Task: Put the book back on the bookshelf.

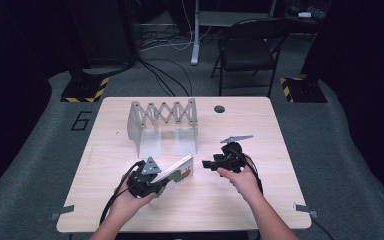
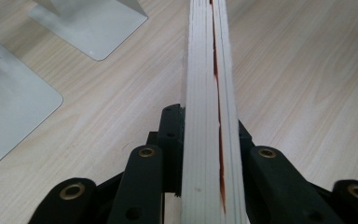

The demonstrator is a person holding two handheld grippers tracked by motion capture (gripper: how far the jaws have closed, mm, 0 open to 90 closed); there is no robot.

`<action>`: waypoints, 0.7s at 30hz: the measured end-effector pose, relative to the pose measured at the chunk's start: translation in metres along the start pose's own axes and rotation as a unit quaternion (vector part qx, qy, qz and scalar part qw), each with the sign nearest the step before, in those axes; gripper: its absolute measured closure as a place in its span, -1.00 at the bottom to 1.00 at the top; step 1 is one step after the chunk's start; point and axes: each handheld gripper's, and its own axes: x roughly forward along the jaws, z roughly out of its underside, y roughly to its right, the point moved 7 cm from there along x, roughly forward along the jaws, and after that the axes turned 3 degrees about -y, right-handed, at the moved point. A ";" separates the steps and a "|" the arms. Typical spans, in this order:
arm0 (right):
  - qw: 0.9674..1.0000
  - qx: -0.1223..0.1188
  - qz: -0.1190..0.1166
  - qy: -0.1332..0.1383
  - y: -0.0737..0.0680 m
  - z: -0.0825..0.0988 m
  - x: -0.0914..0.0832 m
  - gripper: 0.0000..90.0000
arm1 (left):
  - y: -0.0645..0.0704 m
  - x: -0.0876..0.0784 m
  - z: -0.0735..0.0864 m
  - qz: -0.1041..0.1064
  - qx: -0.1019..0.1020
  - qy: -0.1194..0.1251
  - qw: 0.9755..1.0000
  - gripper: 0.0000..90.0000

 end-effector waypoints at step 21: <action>1.000 0.001 0.002 -0.001 0.006 0.002 0.000 -0.14 | -0.005 -0.018 0.008 -0.021 -0.001 -0.001 1.000 0.69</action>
